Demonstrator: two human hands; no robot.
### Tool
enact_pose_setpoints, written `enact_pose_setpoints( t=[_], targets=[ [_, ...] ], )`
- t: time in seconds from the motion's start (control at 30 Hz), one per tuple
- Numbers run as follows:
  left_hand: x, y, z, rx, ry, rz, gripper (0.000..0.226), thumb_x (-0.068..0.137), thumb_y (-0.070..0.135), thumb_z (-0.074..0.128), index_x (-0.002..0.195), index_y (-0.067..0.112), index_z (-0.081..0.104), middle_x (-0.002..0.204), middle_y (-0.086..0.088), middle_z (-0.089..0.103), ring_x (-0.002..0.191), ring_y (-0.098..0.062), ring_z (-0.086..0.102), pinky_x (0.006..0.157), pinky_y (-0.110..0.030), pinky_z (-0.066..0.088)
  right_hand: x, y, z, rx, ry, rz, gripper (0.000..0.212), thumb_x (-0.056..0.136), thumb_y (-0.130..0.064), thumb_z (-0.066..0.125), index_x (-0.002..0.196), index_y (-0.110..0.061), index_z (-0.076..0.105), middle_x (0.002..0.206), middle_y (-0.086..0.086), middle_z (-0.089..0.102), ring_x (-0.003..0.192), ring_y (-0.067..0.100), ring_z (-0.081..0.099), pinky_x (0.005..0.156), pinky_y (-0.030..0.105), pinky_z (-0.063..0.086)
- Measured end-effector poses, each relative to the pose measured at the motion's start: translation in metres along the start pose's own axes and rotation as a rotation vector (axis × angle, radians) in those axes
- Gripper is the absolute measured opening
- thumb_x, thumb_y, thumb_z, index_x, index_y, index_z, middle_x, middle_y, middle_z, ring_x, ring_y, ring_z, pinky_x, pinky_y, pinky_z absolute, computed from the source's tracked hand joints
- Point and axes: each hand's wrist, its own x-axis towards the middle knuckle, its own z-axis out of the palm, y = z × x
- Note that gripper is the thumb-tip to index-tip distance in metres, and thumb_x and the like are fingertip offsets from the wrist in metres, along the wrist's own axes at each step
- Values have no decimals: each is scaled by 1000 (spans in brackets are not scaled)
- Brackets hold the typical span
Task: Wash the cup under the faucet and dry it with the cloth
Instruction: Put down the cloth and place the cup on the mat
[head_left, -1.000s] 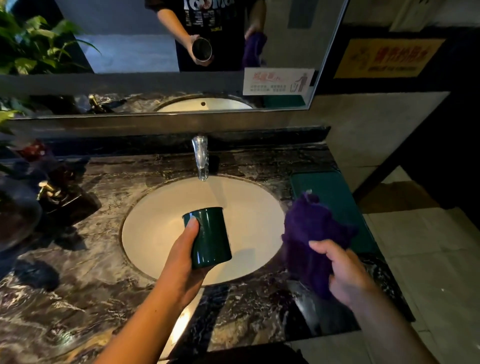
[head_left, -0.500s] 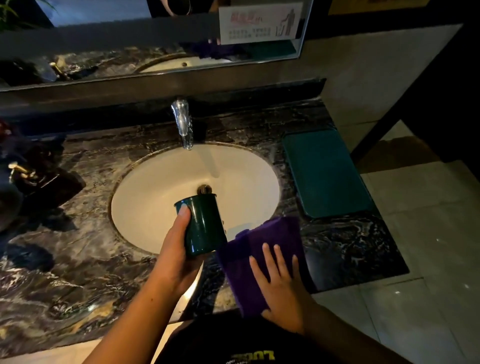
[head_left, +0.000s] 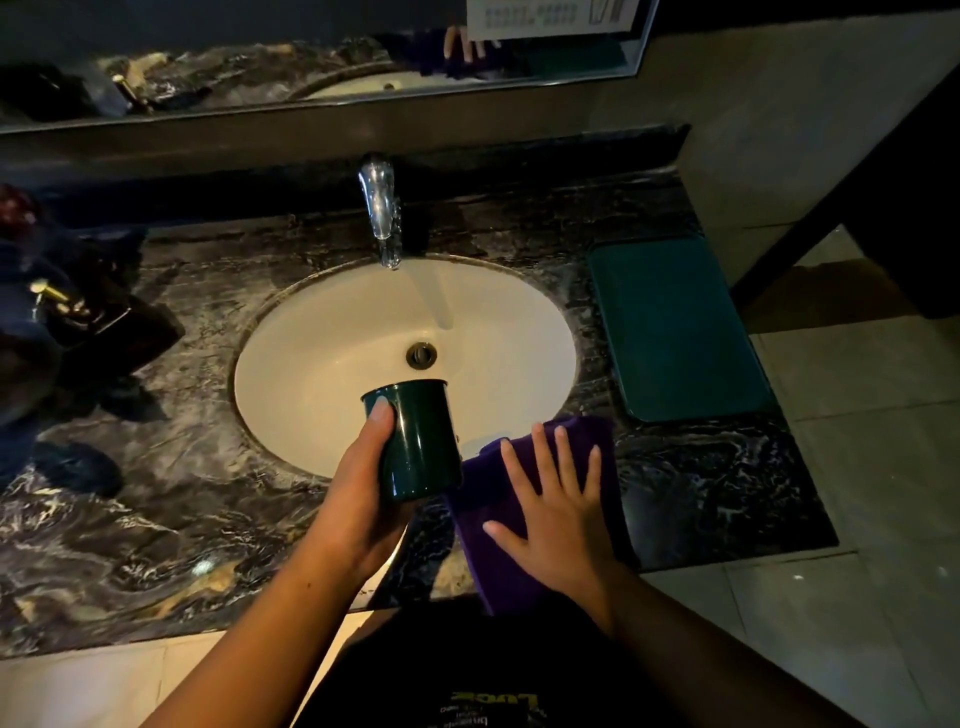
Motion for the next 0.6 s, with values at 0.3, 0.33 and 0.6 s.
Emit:
enact_pose_setpoints(
  t=[0.3, 0.33, 0.6],
  targets=[
    [10, -9, 0, 92, -50, -12, 61, 80, 62, 60, 123, 20, 68, 113, -17, 70, 105, -32, 65, 97, -50, 51, 1, -6, 15, 16, 62, -8, 96, 86, -80, 33, 162, -31, 2, 168, 23, -2, 154, 46, -3, 117, 74, 9],
    [12, -9, 1, 95, -56, -11, 63, 78, 62, 61, 123, 19, 68, 113, -17, 70, 105, -32, 65, 96, -49, 52, 2, -2, 15, -2, 69, -23, 96, 86, -81, 33, 162, -32, -1, 168, 23, -3, 154, 45, -4, 117, 73, 9],
    [18, -14, 7, 113, -107, 63, 76, 67, 72, 75, 117, 15, 72, 108, -16, 73, 95, -27, 72, 78, -38, 63, 3, -6, 16, 31, 43, 11, 98, 85, -80, 36, 162, -29, 3, 168, 21, 7, 155, 43, 6, 119, 69, 8]
  ],
)
